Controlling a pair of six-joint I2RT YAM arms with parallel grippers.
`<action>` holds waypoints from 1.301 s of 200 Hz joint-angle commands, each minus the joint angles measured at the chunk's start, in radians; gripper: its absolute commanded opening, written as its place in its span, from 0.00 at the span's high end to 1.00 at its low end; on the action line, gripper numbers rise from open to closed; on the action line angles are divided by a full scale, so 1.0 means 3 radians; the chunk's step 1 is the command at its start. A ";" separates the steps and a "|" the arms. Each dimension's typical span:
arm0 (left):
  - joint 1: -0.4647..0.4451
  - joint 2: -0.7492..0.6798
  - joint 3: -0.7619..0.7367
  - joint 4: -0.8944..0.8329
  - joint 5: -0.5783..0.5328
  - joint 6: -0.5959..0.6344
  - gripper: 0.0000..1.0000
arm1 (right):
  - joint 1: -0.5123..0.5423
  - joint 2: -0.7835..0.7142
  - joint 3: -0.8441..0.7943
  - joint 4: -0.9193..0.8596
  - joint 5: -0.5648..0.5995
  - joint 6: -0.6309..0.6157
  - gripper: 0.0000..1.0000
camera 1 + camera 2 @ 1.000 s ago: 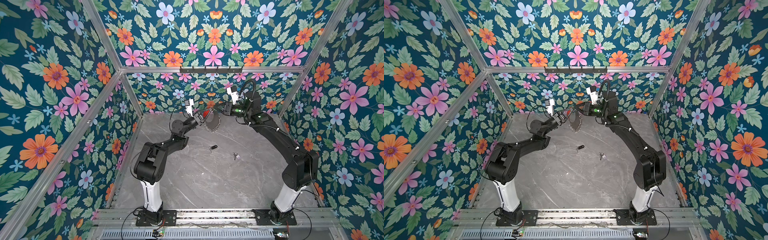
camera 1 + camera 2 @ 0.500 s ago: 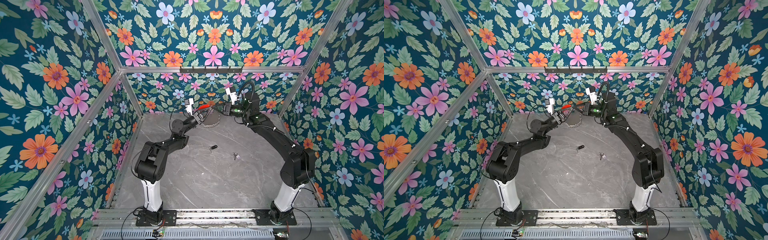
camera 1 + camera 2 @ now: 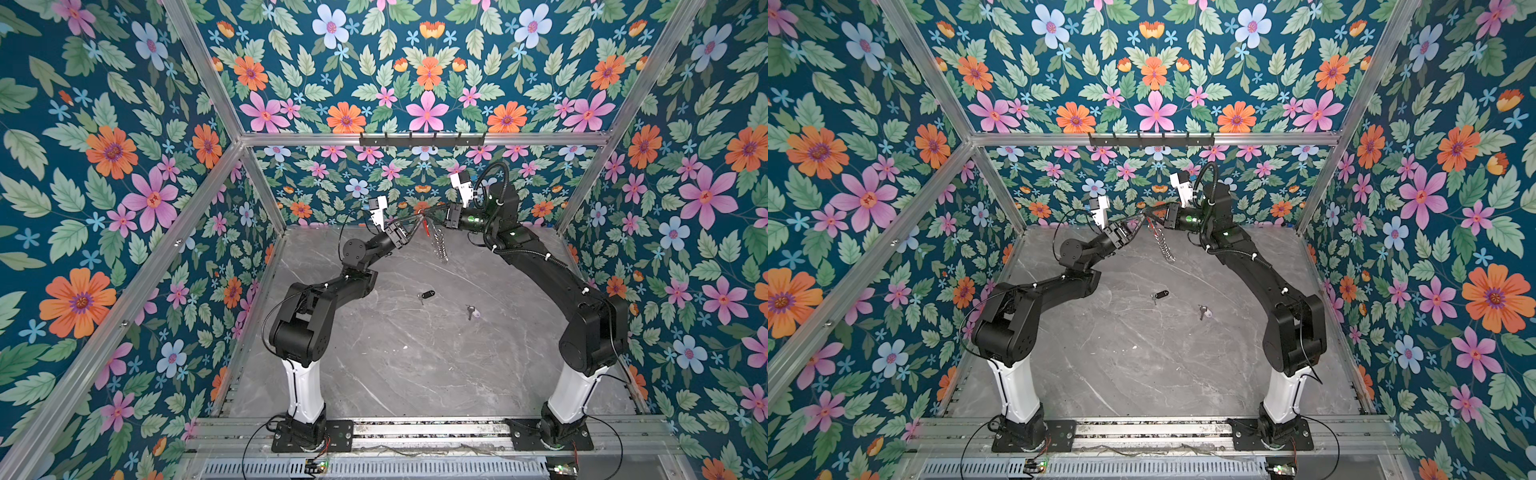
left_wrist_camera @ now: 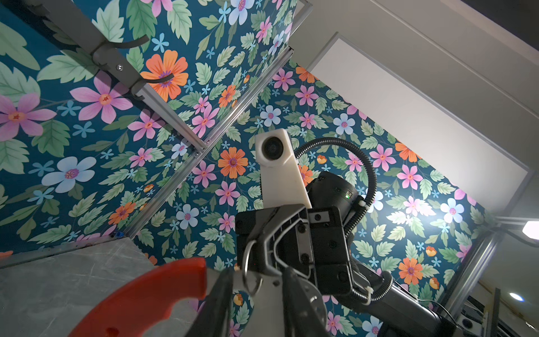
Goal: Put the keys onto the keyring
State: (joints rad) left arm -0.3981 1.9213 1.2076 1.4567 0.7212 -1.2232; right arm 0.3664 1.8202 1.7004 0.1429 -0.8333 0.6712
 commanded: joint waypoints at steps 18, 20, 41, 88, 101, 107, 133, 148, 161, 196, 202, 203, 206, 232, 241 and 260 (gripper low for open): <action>0.0209 -0.0187 -0.0222 0.0070 -0.0011 0.0057 0.64 | 0.0006 -0.0102 -0.0044 0.0053 0.0163 -0.0115 1.00; 0.0218 -0.0196 -0.0233 0.0069 -0.0008 0.0054 0.64 | 0.0003 -0.0106 -0.0047 0.0065 0.0165 -0.0115 1.00; 0.0286 -0.0247 -0.0281 0.0036 0.0017 0.0058 0.67 | 0.0004 -0.0121 -0.0079 0.0131 0.0175 -0.0115 1.00; 0.0279 -0.0223 -0.0134 -0.0112 0.0222 0.0094 0.70 | 0.0005 -0.0101 -0.0047 0.0100 0.0093 -0.0126 1.00; 0.0278 -0.0233 -0.0058 -0.0275 0.0375 0.0222 0.71 | 0.0006 -0.0086 0.0024 -0.0049 0.0044 -0.0219 1.00; 0.0279 -0.0254 -0.0017 -0.0397 0.0468 0.0334 0.71 | 0.0003 -0.0077 0.0060 -0.0161 0.0038 -0.0284 1.00; 0.0278 -0.0378 0.0155 -0.1378 0.0758 0.1168 0.74 | 0.0003 -0.0060 0.0307 -0.0899 0.0178 -0.0799 1.00; 0.0284 -0.0480 0.0216 -0.2031 0.0762 0.1798 0.75 | 0.0005 -0.0019 0.0516 -0.1463 0.0393 -0.1195 1.00; 0.0280 -0.0579 0.0257 -0.2566 0.0641 0.2346 0.74 | 0.0015 0.0033 0.0704 -0.1903 0.0633 -0.1518 1.00; 0.0279 -0.0725 0.0172 -0.2939 0.0485 0.3102 0.76 | 0.0139 0.0255 0.1240 -0.2862 0.1287 -0.2330 1.00; 0.0283 -0.0729 0.0147 -0.2912 0.0510 0.3160 0.77 | 0.0156 0.0299 0.1319 -0.2971 0.1365 -0.2411 1.00; 0.0281 -0.0729 0.0145 -0.2899 0.0516 0.3166 0.77 | 0.0158 0.0306 0.1347 -0.3000 0.1384 -0.2437 1.00; 0.0281 -0.0729 0.0128 -0.2867 0.0532 0.3185 0.77 | 0.0163 0.0324 0.1370 -0.3025 0.1400 -0.2451 1.00; 0.0279 -0.0707 0.0079 -0.2715 0.0721 0.3247 0.78 | 0.0168 0.0410 0.1493 -0.3143 0.1439 -0.2586 1.00; 0.0280 -0.0698 0.0101 -0.2759 0.0771 0.3299 0.79 | 0.0168 0.0420 0.1493 -0.3133 0.1447 -0.2635 1.00; 0.0278 -0.0679 0.0127 -0.2840 0.0848 0.3427 0.78 | 0.0179 0.0421 0.1486 -0.3105 0.1465 -0.2750 1.00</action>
State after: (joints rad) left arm -0.3153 1.7123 1.2339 0.6201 0.9188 -0.2806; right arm 0.4133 1.9472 2.1391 -0.7650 -0.4179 -0.0586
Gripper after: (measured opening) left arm 0.213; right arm 0.051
